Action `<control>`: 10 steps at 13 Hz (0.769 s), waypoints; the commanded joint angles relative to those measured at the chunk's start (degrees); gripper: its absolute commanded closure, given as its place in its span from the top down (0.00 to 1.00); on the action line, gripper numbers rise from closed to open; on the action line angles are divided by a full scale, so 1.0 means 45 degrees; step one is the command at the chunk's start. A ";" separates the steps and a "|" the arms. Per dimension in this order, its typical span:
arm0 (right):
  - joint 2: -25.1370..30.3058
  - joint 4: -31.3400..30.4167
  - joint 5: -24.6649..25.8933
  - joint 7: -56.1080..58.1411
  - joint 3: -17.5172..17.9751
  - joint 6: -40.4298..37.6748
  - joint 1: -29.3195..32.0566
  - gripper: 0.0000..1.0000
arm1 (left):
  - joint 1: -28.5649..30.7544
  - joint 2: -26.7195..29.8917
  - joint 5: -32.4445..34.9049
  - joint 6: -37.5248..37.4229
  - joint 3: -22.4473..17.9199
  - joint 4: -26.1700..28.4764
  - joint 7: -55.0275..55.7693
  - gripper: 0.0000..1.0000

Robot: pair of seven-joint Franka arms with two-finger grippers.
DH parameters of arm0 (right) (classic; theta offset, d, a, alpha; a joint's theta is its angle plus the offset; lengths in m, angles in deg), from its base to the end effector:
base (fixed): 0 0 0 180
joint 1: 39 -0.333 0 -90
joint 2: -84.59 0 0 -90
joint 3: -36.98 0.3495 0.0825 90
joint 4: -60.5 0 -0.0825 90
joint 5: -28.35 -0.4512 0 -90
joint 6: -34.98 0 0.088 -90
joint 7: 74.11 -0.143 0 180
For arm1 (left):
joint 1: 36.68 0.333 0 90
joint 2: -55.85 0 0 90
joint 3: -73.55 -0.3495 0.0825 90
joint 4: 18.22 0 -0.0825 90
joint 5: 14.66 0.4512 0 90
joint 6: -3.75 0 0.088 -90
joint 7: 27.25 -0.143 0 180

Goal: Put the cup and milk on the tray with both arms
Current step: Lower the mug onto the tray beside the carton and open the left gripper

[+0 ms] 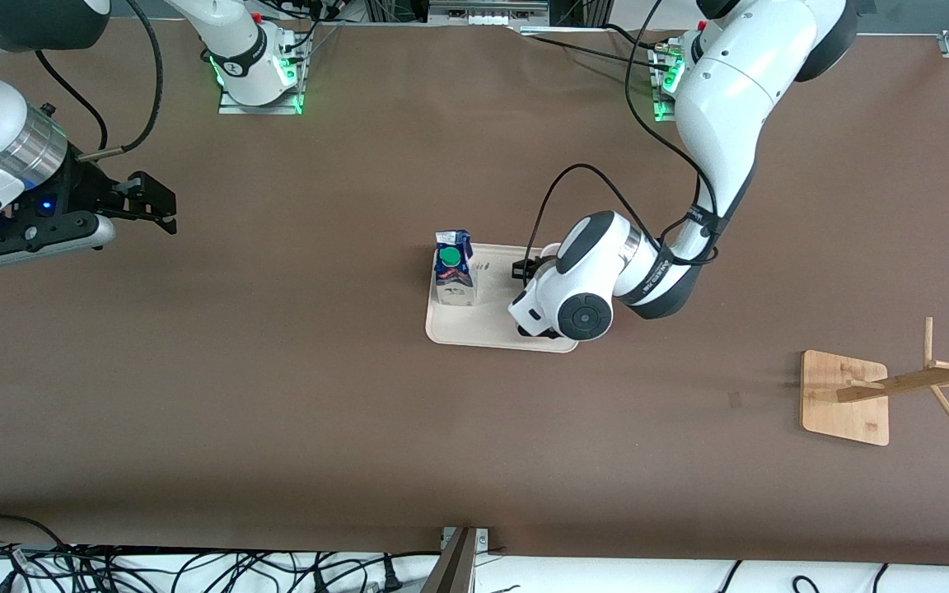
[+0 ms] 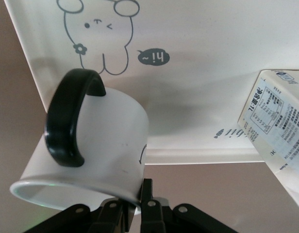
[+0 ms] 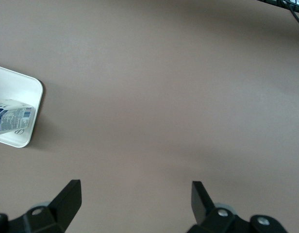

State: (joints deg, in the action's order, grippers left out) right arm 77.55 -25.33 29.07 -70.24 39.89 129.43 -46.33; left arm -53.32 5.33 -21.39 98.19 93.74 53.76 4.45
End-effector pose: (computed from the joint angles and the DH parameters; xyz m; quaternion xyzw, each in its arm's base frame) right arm 0.6613 0.1158 0.5891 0.9923 0.1230 0.0140 0.0024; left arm 0.6339 -0.4290 0.1856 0.9559 0.0029 -0.2904 0.0438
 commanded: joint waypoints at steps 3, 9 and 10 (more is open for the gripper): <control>0.0020 0.0110 0.0112 -0.0176 0.0037 -0.0030 0.0028 1.00 | -0.0053 -0.0354 0.0345 0.0029 -0.0110 -0.0449 -0.0014 1.00; 0.0020 0.0110 0.0112 -0.0176 0.0037 -0.0030 0.0028 1.00 | 0.0122 0.0054 0.0364 -0.0127 -0.0110 -0.0488 0.0083 1.00; 0.0020 0.0110 0.0112 -0.0176 0.0037 -0.0030 0.0028 1.00 | 0.0394 0.0346 0.0345 -0.0321 -0.0110 -0.0546 0.0045 1.00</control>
State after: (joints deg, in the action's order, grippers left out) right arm 77.55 -25.33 29.07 -70.25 39.89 129.43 -46.33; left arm -52.98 4.98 -21.33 98.67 93.04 52.68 4.64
